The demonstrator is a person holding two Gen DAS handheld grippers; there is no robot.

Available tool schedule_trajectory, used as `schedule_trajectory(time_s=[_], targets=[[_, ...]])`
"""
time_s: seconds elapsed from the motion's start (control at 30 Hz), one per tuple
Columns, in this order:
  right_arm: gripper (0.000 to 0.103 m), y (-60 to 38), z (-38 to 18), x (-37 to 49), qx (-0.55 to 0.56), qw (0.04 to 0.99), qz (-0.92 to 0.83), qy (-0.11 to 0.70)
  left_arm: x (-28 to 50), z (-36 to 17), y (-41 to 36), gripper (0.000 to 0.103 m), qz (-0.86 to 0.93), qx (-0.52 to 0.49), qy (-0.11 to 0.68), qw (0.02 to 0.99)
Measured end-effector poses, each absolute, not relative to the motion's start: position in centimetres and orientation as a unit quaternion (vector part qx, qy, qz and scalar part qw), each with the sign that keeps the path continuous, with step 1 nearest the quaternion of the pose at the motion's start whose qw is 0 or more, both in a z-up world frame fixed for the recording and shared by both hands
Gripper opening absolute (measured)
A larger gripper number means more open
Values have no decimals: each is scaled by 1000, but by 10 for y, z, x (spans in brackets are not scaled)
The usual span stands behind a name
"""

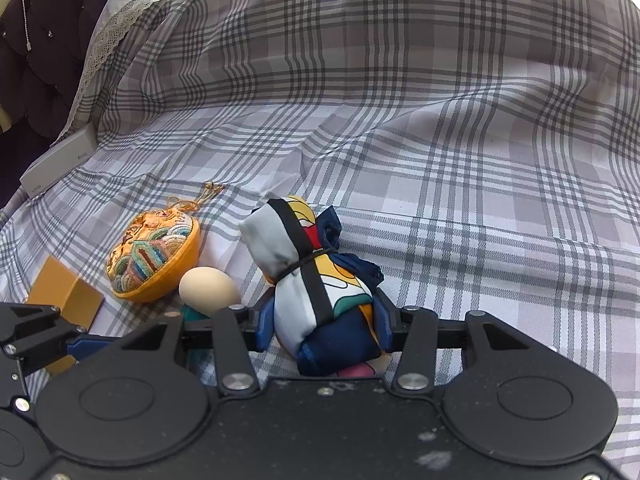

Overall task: Organize soft objects
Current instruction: 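Close the left tool on the dark YESHOTEL bottle while the right tool holds the doll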

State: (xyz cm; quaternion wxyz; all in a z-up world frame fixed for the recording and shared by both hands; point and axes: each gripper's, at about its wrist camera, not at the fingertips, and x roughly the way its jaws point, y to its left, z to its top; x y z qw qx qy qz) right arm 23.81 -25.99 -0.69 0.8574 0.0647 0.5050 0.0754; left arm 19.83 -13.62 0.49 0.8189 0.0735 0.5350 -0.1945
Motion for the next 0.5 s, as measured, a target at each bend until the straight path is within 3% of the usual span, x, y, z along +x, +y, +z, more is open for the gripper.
schedule_trajectory(time_s=[0.03, 0.1, 0.13, 0.5], targets=[[46, -260, -7, 238, 64, 858, 75, 505, 197, 6, -135, 55, -193, 70, 531, 822], [46, -259, -7, 237, 63, 858, 75, 505, 197, 10, -133, 30, -199, 61, 526, 824], [45, -259, -6, 237, 63, 858, 75, 505, 198, 12, -132, 27, -206, 53, 529, 821], [44, -258, 0, 235, 50, 863, 51, 500, 185, 47, -98, 27, -204, 24, 502, 840]])
